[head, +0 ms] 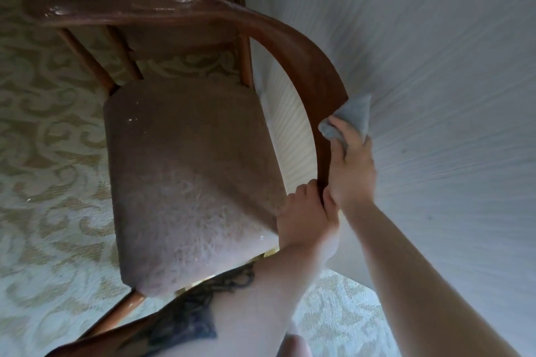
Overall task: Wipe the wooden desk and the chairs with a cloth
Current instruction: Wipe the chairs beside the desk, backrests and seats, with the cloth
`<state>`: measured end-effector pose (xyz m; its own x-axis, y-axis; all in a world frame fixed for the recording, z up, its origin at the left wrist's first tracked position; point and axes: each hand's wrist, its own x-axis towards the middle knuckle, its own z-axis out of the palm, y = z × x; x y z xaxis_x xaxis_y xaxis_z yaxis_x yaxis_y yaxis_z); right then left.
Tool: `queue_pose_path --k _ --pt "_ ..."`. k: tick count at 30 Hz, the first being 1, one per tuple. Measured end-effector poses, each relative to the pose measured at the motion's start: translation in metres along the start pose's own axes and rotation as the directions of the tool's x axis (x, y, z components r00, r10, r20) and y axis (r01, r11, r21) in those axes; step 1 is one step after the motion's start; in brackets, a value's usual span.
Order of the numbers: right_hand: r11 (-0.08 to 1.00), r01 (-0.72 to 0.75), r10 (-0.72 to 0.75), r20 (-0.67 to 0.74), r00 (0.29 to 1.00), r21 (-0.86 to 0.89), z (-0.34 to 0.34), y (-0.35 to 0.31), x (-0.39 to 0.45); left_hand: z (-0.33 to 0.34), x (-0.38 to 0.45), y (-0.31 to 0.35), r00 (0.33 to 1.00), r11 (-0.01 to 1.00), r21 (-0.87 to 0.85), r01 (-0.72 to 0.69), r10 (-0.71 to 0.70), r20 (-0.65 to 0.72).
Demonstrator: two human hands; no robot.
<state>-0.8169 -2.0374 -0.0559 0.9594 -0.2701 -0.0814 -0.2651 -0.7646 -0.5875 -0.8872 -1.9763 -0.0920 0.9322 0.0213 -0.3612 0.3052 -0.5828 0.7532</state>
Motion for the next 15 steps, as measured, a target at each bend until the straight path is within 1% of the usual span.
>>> queue_pose_path --k 2,3,5,7,9,11,15 --pt "0.994 -0.053 0.051 0.019 0.999 0.095 0.002 0.006 -0.038 -0.002 -0.001 -0.002 0.999 0.999 -0.013 0.04 -0.04 -0.031" --pt "0.992 -0.062 0.058 0.037 0.998 0.113 0.003 0.008 -0.05 -0.003 -0.002 -0.002 0.998 0.999 0.002 0.047 -0.047 -0.043" --pt "0.996 -0.073 0.068 0.081 0.994 0.053 0.001 0.011 -0.054 -0.005 -0.004 -0.003 0.998 0.999 0.018 0.036 -0.035 -0.058" --pt "0.996 -0.047 0.058 0.138 0.989 -0.075 -0.003 0.012 -0.044 -0.012 -0.013 -0.008 0.999 0.999 0.048 0.017 -0.016 -0.031" --pt "0.988 -0.009 0.042 0.205 0.978 -0.156 -0.006 0.01 -0.036 -0.024 -0.03 -0.029 1.0 0.983 0.182 -0.022 0.019 0.015" --pt "0.983 0.009 0.035 0.239 0.97 -0.181 -0.008 0.01 -0.033 -0.044 -0.058 -0.065 0.999 0.959 0.282 0.021 -0.027 0.019" --pt "0.982 -0.05 0.086 0.195 0.977 -0.182 -0.005 0.006 -0.047 -0.089 -0.108 -0.124 1.0 0.904 0.428 0.009 0.003 -0.029"
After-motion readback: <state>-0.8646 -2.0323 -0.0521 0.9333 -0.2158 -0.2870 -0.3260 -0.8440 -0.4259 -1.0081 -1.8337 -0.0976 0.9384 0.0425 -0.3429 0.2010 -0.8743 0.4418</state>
